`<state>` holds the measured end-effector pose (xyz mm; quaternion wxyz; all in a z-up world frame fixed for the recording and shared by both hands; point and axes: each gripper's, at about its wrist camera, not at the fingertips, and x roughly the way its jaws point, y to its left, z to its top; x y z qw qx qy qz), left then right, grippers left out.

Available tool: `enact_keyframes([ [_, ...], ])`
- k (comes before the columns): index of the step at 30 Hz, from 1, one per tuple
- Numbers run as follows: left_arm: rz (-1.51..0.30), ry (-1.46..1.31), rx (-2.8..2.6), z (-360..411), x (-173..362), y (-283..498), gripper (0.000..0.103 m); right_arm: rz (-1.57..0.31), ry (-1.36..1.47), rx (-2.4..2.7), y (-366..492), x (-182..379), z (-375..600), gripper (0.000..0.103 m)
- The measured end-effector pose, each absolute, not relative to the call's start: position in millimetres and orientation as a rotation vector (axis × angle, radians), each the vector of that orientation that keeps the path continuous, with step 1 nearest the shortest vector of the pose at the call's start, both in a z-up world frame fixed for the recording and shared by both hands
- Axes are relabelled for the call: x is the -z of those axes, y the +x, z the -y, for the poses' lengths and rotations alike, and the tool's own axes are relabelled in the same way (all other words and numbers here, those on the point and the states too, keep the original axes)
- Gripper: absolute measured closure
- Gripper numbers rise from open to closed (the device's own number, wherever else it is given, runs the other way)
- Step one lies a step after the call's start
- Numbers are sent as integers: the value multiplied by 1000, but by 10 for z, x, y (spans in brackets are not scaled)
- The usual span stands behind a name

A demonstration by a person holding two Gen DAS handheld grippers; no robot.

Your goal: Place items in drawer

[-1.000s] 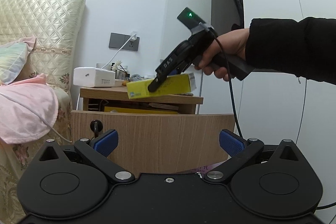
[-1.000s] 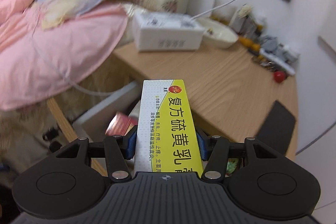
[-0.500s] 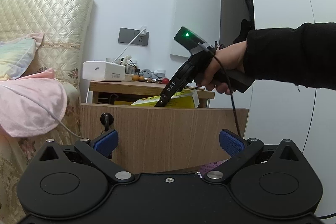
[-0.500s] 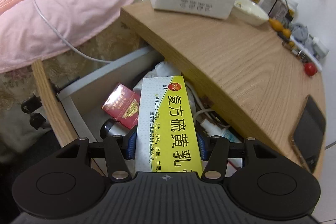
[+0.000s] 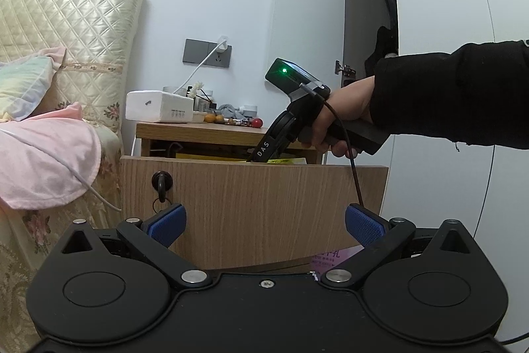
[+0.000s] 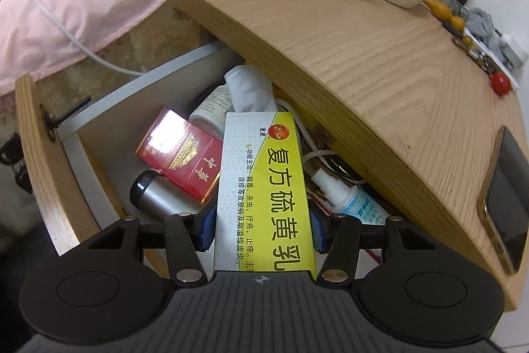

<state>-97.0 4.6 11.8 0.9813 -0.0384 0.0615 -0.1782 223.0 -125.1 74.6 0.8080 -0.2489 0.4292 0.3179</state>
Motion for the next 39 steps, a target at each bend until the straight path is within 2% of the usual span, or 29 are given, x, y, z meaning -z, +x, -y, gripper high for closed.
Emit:
enact_keyframes([
  [3, -124, -77, 361, -41, -118, -965, 1, -907, -503, -675, 2241, -798, 1308, 37],
  [5, -123, -75, 361, -36, -116, -969, 1, -882, -473, -674, 2228, -878, 1352, 18],
  [6, -123, -75, 362, -34, -116, -969, 1, -864, -454, -672, 2209, -930, 1381, 15],
  [18, -126, -51, 345, 57, -75, -955, 1, -625, -205, -668, 1573, -1507, 1872, 10],
  [23, -128, -61, 303, 58, -68, -903, 1, -500, -125, -637, 1190, -1574, 2112, 0],
  [39, -108, -78, 128, -89, -58, -731, 1, -177, 45, -496, 124, -1013, 2610, 0],
])
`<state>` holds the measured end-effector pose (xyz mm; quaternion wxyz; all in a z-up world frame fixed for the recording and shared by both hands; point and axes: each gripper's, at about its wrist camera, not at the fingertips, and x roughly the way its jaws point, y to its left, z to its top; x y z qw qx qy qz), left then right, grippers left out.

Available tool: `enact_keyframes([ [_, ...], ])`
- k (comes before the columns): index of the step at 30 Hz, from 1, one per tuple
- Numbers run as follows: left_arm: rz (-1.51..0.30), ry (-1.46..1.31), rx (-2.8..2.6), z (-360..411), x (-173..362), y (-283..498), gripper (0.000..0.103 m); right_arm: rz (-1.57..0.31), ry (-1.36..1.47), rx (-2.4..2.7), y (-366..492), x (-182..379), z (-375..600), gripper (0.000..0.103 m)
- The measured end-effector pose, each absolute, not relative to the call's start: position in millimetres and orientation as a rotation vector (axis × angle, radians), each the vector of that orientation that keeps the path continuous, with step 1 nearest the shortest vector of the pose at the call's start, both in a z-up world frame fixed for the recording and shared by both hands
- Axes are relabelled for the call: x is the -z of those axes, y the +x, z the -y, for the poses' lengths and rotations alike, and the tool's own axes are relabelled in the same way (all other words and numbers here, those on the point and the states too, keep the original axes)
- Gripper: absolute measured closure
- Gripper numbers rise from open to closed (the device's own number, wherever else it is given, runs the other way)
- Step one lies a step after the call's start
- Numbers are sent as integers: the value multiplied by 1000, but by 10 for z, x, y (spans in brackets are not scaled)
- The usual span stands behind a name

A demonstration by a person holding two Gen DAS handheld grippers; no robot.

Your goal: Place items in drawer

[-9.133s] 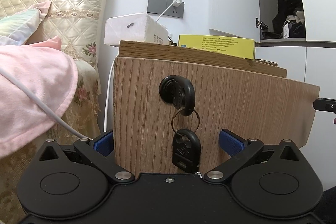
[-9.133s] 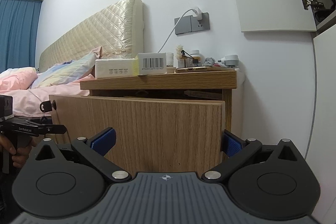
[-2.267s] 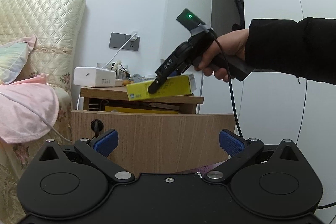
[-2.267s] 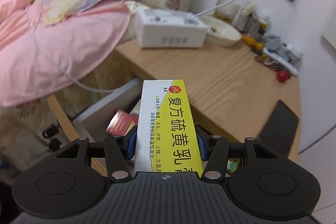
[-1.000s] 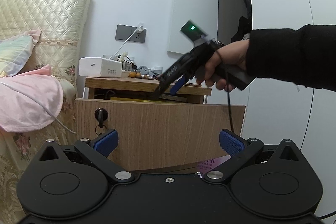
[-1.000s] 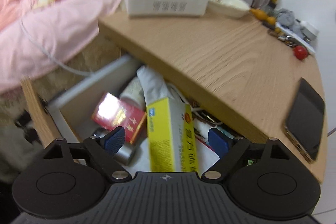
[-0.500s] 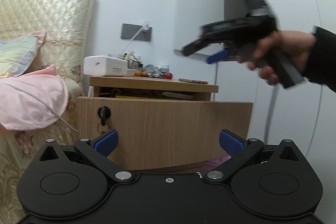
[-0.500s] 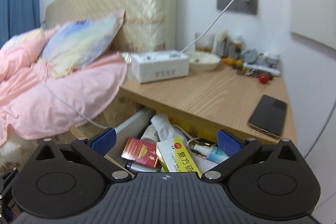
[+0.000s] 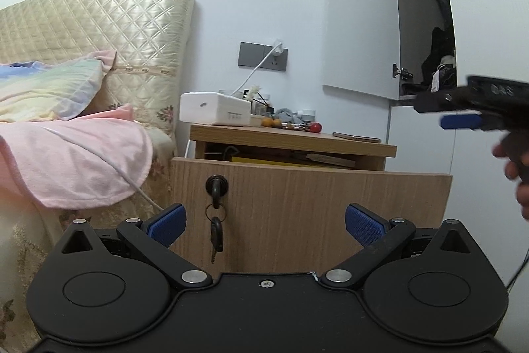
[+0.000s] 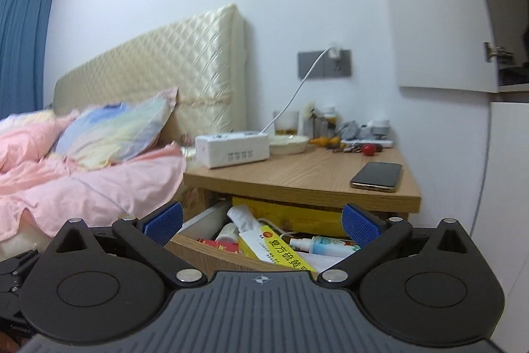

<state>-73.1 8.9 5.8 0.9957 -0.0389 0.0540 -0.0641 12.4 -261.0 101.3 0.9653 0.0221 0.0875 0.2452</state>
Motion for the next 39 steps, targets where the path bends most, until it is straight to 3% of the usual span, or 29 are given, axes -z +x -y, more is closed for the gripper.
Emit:
enact_keyframes([
  [16, -79, -53, 80, -92, -64, -717, 1, 7, 92, -344, -396, -339, 2488, 0],
  [39, -72, -37, 50, -121, -44, -692, 2, 15, 133, -262, -550, -292, 2656, 0],
])
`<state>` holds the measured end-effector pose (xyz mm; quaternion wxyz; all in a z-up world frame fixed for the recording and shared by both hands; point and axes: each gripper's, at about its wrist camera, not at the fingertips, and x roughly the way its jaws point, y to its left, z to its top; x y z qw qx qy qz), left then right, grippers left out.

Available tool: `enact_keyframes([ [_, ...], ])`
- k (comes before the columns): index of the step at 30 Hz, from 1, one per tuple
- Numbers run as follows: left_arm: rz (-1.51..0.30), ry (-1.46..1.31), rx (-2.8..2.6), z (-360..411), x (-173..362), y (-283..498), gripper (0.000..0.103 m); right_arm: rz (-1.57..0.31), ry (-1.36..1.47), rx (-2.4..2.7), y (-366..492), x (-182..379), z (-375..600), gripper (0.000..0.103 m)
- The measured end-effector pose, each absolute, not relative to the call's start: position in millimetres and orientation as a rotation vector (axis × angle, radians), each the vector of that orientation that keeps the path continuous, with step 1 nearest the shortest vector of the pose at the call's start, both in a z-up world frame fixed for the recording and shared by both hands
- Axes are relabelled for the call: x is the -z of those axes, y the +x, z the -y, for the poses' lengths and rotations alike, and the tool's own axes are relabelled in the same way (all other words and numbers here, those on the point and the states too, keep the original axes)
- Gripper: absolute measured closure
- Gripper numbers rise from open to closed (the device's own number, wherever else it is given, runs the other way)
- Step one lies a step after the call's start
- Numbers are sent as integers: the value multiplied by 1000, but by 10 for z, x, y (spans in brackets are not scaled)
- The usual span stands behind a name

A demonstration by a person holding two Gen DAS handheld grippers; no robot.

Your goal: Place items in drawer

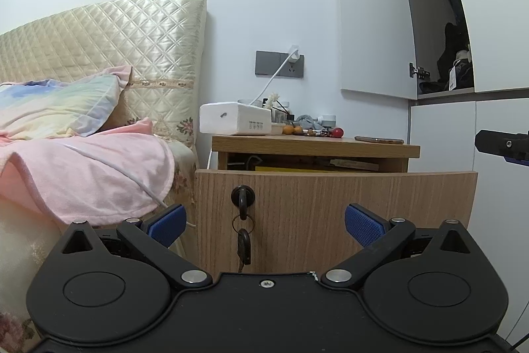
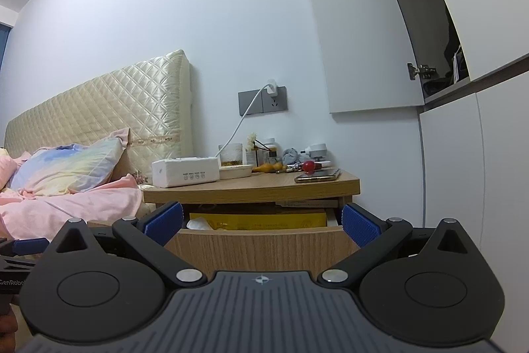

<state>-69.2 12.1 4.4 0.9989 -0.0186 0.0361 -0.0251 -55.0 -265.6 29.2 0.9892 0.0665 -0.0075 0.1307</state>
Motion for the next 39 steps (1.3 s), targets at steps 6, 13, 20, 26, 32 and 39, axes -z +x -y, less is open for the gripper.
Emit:
enact_keyframes([
  [6, -63, -48, 38, -151, -60, -705, 2, 20, 145, -244, -567, -279, 2648, 4],
  [13, -67, -28, 49, -127, -75, -726, 18, 12, 137, -238, -568, -262, 2602, 31],
  [20, -63, -23, 35, -115, -92, -738, 39, -10, 145, -225, -572, -238, 2579, 65],
  [26, -59, -11, 54, -74, -87, -758, 64, -34, 149, -221, -569, -213, 2573, 80],
  [32, -58, -4, 97, -30, -56, -779, 88, -38, 149, -220, -578, -193, 2605, 80],
  [39, -63, -1, 56, -16, -24, -760, 98, -30, 143, -203, -574, -216, 2683, 80],
])
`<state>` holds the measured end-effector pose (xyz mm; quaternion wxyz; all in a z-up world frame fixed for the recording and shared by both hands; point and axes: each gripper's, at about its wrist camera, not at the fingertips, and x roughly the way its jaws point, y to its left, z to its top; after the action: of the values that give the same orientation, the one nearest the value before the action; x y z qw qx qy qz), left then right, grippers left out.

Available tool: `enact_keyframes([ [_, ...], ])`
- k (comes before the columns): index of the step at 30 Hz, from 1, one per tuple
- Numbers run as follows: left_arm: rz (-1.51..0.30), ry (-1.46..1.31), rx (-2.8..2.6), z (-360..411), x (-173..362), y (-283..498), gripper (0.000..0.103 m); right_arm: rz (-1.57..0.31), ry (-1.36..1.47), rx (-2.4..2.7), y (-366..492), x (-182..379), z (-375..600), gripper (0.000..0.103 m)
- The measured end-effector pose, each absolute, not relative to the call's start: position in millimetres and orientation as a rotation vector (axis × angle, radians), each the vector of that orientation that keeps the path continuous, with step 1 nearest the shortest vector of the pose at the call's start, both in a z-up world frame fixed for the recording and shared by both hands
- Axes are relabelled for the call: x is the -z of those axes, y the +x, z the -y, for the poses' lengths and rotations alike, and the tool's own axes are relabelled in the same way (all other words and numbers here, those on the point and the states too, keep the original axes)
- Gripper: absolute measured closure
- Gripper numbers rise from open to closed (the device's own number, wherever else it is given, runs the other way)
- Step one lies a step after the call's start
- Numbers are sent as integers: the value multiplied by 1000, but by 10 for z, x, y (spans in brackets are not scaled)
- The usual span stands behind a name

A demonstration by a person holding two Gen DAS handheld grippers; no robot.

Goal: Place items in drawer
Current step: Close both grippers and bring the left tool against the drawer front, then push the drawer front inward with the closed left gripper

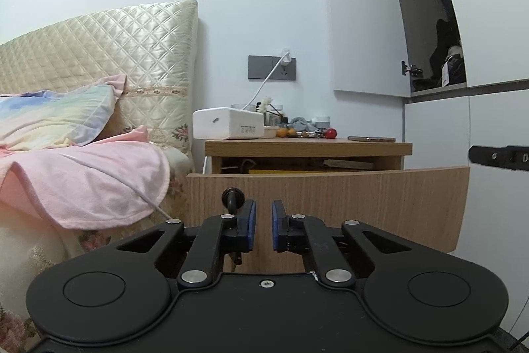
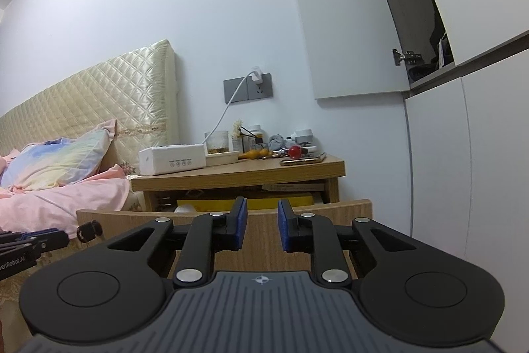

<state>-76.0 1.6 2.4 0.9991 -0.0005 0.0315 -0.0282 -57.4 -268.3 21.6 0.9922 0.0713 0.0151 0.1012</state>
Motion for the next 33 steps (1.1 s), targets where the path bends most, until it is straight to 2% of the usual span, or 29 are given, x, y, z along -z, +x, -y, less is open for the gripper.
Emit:
enact_keyframes([
  [5, -60, -5, 58, -37, -12, -753, 103, -39, 138, -210, -549, -215, 2713, 80],
  [8, -59, -2, 63, -30, 0, -754, 103, -53, 145, -218, -525, -182, 2712, 83],
  [33, -98, -1, 101, 154, 32, -456, 103, -95, 146, -206, -297, -78, 2662, 83],
])
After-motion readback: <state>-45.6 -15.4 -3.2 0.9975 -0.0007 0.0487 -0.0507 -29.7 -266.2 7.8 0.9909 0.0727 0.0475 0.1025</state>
